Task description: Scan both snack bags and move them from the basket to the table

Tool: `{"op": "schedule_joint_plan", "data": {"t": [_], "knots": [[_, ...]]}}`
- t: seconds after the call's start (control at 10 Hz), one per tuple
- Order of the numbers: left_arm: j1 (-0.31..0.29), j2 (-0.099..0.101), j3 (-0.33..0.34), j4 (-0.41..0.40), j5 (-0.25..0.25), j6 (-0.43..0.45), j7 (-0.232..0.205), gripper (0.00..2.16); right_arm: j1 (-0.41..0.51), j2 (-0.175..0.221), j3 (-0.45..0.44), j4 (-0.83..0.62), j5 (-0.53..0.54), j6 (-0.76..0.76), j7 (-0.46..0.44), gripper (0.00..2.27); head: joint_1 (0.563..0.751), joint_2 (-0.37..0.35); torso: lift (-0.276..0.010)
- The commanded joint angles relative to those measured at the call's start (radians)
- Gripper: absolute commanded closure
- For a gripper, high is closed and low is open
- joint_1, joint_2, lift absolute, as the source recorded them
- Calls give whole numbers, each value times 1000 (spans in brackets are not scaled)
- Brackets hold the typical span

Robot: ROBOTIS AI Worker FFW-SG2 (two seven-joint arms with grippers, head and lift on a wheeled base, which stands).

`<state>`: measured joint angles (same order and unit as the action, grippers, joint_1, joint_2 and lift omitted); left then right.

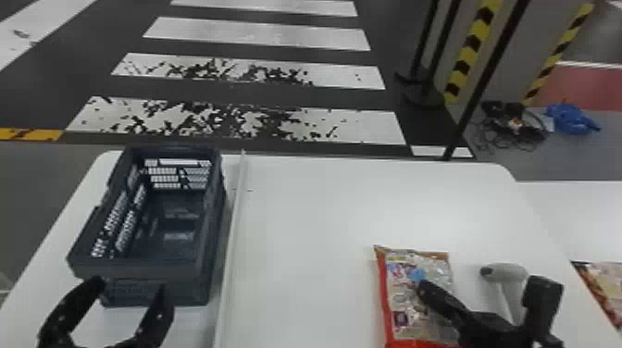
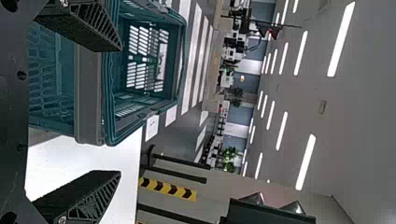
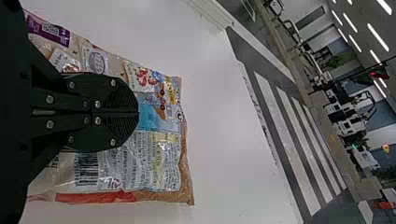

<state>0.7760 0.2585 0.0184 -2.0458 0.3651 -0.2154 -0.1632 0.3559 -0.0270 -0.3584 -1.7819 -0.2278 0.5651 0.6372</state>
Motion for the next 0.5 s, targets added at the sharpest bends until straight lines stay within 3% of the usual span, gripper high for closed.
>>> {"op": "schedule_joint_plan", "data": {"t": [0.0, 0.4], "knots": [[-3, -1, 0, 4, 0, 0, 1, 53, 2, -1, 13, -1, 4, 2, 4, 2246, 695, -71, -98], [-9, 1, 0, 7, 0, 0, 1, 53, 11, -8, 29, -21, 8, 5, 12, 2246, 695, -41, -98]]}}
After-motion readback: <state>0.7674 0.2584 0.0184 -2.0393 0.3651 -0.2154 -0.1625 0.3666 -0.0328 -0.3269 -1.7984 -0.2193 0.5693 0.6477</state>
